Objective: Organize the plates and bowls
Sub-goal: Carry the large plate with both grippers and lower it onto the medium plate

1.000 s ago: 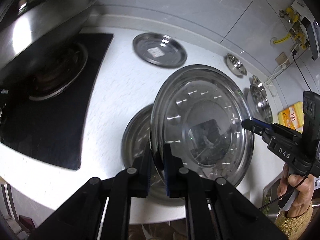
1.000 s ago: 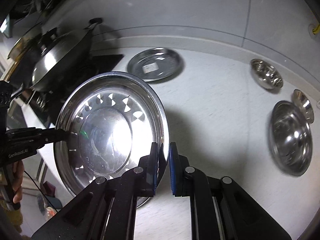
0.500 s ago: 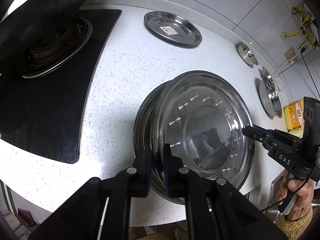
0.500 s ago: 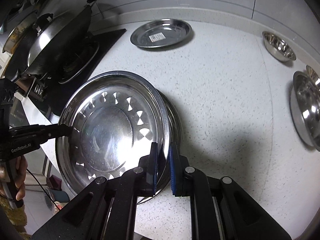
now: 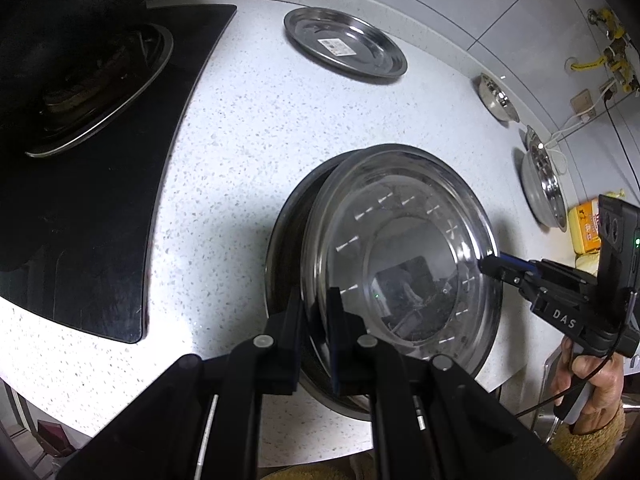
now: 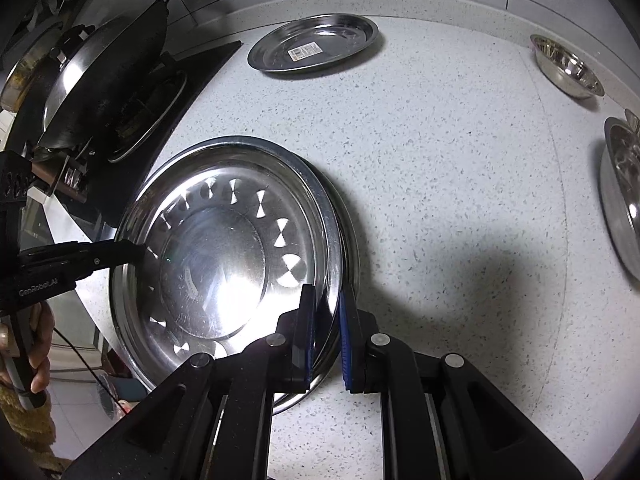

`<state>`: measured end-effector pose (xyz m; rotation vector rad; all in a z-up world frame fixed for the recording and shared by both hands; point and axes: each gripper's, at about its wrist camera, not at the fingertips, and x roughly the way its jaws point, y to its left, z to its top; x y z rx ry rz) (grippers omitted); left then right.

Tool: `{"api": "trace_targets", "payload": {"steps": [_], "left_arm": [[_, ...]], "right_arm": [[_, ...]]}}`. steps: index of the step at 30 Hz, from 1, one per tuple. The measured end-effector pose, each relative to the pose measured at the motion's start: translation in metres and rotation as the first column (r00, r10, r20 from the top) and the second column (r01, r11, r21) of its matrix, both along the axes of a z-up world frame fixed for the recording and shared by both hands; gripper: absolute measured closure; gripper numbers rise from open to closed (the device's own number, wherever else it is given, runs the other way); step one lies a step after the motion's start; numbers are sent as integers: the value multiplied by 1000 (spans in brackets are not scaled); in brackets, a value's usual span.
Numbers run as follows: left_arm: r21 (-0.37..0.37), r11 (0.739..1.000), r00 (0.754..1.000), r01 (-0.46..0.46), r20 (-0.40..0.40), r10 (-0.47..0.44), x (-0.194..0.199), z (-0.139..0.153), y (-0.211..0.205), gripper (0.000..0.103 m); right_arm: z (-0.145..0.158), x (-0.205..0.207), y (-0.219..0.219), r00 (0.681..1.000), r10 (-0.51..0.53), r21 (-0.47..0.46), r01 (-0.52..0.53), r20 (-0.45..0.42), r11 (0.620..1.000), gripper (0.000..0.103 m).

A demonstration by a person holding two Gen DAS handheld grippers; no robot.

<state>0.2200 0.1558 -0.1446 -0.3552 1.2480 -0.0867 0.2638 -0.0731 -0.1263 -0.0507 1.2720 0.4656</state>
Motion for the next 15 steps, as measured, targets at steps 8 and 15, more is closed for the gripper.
{"api": "trace_targets", "payload": {"steps": [8, 15], "left_arm": [[30, 999, 1000, 30, -9, -29, -2, -5, 1, 94], [90, 995, 998, 38, 52, -43, -4, 9, 5, 92]], "right_arm": [[-3, -1, 7, 999, 39, -16, -39, 6, 999, 92], [0, -6, 9, 999, 36, -39, -34, 39, 999, 89]]}}
